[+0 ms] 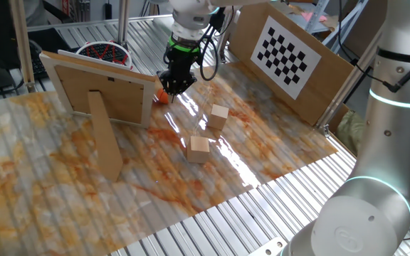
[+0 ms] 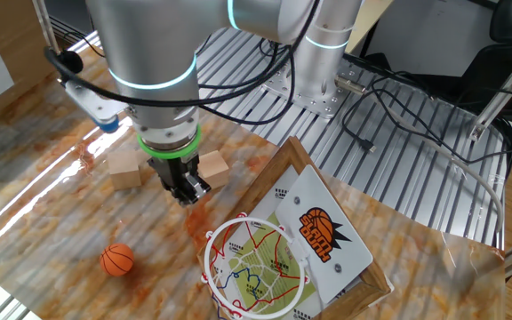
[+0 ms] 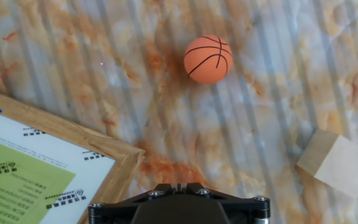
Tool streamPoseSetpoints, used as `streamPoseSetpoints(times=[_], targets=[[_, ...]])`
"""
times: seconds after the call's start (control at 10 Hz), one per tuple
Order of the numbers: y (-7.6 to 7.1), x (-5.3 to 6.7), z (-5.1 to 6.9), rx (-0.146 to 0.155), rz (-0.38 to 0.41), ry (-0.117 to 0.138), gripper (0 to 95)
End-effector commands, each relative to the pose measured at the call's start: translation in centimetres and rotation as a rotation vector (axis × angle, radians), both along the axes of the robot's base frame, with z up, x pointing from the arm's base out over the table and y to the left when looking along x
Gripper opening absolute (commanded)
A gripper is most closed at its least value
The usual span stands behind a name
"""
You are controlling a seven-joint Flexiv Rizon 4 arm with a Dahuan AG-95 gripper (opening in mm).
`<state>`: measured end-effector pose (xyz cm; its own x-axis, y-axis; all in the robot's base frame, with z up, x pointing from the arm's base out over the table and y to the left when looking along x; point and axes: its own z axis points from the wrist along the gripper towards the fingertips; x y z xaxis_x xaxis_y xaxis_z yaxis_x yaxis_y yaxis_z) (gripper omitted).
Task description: Grab a basketball, release it and shoot it into the basket
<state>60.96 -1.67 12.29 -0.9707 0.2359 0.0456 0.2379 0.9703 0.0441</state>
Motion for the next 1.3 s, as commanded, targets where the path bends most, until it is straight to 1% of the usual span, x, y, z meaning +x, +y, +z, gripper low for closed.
streamPoseSetpoints(times=[0.1,0.2,0.5,0.6,0.7,0.8,0.9,1.0,1.1,1.2,1.3], targets=[[-0.05,-0.18,0.05,-0.009,-0.002,-0.008,0.0],[-0.05,-0.18,0.05,-0.018,-0.002,-0.012,0.0],[-0.05,-0.18,0.05,-0.008,0.015,-0.014,0.0],[-0.05,-0.18,0.05,-0.009,0.016,-0.021,0.0],[-0.05,-0.18,0.05,-0.012,0.016,-0.038,0.0],[-0.05,-0.18,0.05,-0.014,0.01,-0.043,0.0],[-0.05,-0.18,0.05,-0.023,-0.003,-0.037,0.0],[-0.05,-0.18,0.05,-0.012,-0.012,-0.029,0.0],[-0.05,-0.18,0.05,-0.011,-0.022,-0.012,0.0],[-0.05,-0.18,0.05,0.004,-0.044,-0.002,0.0],[-0.05,-0.18,0.05,0.007,-0.043,-0.001,0.0]])
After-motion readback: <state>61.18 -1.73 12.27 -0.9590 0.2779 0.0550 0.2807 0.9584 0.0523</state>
